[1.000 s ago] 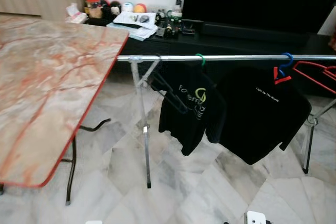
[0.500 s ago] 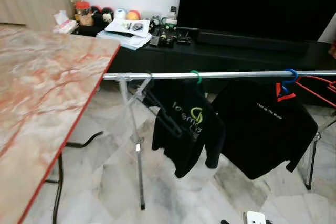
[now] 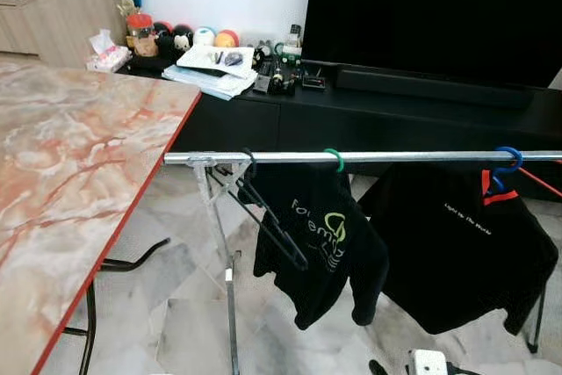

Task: Hang hanger

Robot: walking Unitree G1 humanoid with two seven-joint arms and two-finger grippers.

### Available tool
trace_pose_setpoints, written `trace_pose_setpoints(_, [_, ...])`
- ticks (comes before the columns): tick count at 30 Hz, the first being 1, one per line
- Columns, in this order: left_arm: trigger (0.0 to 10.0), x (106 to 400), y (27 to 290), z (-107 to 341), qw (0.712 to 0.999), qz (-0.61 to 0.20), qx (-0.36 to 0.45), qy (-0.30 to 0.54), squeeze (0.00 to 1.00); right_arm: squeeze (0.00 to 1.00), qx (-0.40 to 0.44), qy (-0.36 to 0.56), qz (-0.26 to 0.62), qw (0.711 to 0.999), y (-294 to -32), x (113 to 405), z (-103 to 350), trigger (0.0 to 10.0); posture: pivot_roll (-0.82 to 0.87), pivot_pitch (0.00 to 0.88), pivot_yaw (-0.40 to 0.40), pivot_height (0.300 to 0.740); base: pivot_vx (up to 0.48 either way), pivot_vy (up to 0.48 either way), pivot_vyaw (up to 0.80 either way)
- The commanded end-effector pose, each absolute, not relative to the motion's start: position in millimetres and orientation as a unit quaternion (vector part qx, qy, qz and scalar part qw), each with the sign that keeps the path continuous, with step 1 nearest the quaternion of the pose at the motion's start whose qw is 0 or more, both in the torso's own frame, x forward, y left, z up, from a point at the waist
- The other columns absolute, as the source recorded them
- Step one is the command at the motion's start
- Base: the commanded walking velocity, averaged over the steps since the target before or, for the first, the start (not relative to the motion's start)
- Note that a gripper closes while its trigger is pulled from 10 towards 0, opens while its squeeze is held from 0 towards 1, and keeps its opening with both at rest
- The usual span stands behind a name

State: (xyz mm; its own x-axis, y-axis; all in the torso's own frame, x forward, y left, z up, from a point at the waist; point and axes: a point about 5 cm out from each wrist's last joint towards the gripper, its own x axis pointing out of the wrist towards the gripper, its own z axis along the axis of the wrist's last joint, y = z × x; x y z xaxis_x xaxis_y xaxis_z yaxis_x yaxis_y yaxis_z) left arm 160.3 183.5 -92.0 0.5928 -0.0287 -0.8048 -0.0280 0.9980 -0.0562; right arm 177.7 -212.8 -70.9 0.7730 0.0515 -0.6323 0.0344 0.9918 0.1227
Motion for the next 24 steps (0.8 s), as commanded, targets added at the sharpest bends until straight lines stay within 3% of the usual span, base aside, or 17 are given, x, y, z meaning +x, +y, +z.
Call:
trace_pose_setpoints(1, [10.0, 147.2, 186.4, -97.3, 0.881, 0.002, -0.027, 0.472, 0.0, 0.0, 0.069, 0.331, 0.007, 0.941, -210.6, 176.5, -71.1, 10.0, 0.12, 0.022, -0.08, 0.74, 0.0, 0.0, 0.0])
trace_pose_setpoints(10, [10.0, 146.7, 183.6, -97.8, 0.881, 0.003, -0.029, 0.473, 0.0, 0.0, 0.086, 0.266, 0.007, 0.96, -212.5, 181.7, -61.5, 10.0, 0.12, 0.021, -0.087, 0.74, 0.0, 0.0, 0.0])
trace_pose_setpoints(12, [10.0, 148.5, 182.6, -97.2, 0.882, 0.004, -0.031, 0.47, 0.0, 0.0, 0.069, 0.155, 0.037, 0.985, -179.9, 256.4, -15.7, 10.0, 0.11, 0.041, -0.093, 0.74, 0.0, 0.0, 0.0])
trace_pose_setpoints(13, [10.0, 148.5, 182.6, -97.2, 0.882, 0.004, -0.031, 0.47, 0.0, 0.0, 0.069, 0.155, 0.037, 0.985, -179.9, 256.4, -15.7, 10.0, 0.11, 0.041, -0.093, 0.74, 0.0, 0.0, 0.0])
trace_pose_setpoints(14, [10.0, 149.1, 182.5, -97.0, 0.883, 0.006, -0.033, 0.468, 0.0, 0.0, 0.069, 0.098, 0.043, 0.992, -167.0, 284.7, 11.3, 10.0, 0.11, 0.045, -0.094, 0.74, 0.0, 0.0, 0.0])
trace_pose_setpoints(16, [10.0, 149.4, 182.4, -96.8, 0.884, 0.008, -0.035, 0.467, 0.0, 0.0, 0.064, 0.061, 0.044, 0.995, -165.5, 296.2, 27.7, 10.0, 0.1, 0.055, -0.098, 0.74, 0.0, 0.0, 0.0])
trace_pose_setpoints(19, [10.0, 149.8, 182.9, -96.6, 0.885, 0.011, -0.036, 0.465, 0.0, 0.0, 0.06, 0.01, 0.05, 0.997, -164.5, 303.4, 49.3, 10.0, 0.09, 0.067, -0.101, 0.74, 0.0, 0.0, 0.0])
trace_pose_setpoints(24, [10.0, 149.1, 183.7, -96.8, 0.884, 0.013, -0.036, 0.467, 0.0, 0.0, 0.068, 0.04, 0.053, 0.996, -161.1, 291.8, 35.4, 10.0, 0.09, 0.077, -0.103, 0.74, 0.0, 0.0, 0.0])
